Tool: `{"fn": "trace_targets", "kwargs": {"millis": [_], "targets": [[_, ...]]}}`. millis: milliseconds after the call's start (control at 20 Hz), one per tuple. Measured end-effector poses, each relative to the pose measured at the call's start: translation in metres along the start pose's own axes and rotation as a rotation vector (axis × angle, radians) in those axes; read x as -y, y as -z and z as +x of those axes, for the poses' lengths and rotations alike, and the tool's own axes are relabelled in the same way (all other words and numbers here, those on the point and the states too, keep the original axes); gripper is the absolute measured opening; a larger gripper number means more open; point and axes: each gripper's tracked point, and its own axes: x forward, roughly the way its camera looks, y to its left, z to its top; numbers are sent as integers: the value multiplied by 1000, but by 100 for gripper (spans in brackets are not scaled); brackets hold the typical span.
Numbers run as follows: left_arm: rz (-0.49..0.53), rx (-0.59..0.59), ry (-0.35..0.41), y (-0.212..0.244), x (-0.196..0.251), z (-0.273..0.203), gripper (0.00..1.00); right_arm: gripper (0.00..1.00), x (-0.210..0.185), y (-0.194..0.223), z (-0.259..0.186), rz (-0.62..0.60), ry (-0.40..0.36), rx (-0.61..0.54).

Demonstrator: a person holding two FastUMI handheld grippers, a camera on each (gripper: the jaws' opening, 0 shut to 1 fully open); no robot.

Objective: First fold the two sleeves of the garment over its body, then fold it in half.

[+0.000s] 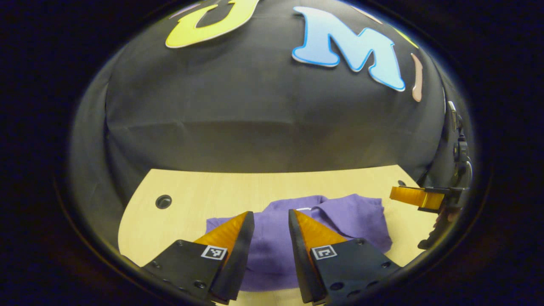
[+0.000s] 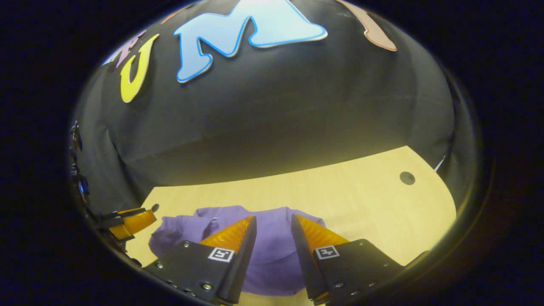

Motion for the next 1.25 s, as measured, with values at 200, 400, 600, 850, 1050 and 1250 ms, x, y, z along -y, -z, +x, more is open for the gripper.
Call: {"fn": "trace_targets", "kwargs": {"millis": [200,400,600,850,1050,1250], "targets": [[-7,46,16,-10,21,-60,58,54,-10,-12,-66,-33,-12,54],[0,83,30,-9,44,-120,53,51,-20,-14,-137,-72,-13,111],[22,108,39,1,62,-179,58,54,-22,5,-196,-98,-13,144],[58,135,36,20,80,-244,53,54,-26,35,-251,-81,-26,148],[61,152,31,37,97,-284,58,54,-20,45,-273,-54,-22,149],[69,177,8,36,101,-305,62,54,-6,53,-302,-50,-21,157]]}}
